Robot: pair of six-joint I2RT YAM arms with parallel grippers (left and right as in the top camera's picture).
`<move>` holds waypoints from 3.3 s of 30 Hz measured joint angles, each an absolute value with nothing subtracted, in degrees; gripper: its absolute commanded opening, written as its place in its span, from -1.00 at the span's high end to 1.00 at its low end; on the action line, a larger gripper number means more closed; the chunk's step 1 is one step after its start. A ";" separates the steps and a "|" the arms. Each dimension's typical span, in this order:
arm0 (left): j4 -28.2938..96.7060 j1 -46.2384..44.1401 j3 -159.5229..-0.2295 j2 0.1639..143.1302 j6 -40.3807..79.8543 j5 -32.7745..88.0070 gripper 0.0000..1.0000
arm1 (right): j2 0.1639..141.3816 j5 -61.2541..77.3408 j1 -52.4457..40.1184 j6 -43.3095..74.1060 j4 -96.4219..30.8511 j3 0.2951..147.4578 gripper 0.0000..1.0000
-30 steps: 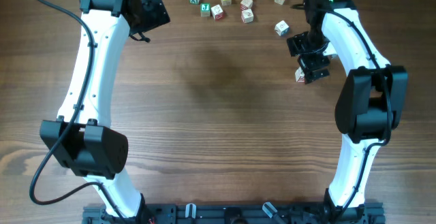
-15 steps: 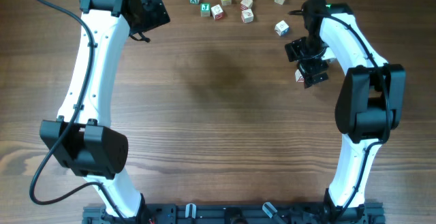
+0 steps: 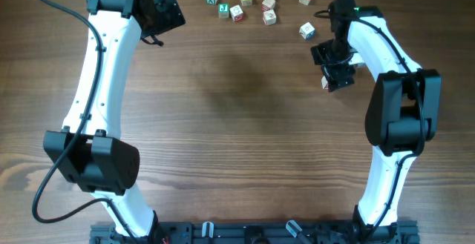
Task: Form a tower
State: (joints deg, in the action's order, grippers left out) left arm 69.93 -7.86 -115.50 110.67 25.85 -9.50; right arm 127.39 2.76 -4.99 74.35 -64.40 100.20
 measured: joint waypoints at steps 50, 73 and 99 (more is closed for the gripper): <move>69.93 -7.86 -115.50 110.67 25.85 -9.50 -1.00 | 126.52 2.57 -4.95 73.43 -62.08 97.58 -0.99; 69.93 -7.86 -115.50 110.67 25.85 -9.50 -1.00 | 122.89 2.57 -4.95 73.43 -62.74 96.86 -0.72; 69.93 -7.86 -115.50 110.67 25.85 -9.50 -1.00 | 122.89 2.55 -4.95 73.23 -63.79 95.35 0.07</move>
State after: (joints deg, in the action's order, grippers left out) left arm 69.93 -7.86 -115.50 110.67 25.85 -9.50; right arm 122.89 2.55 -4.95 73.23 -63.79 95.35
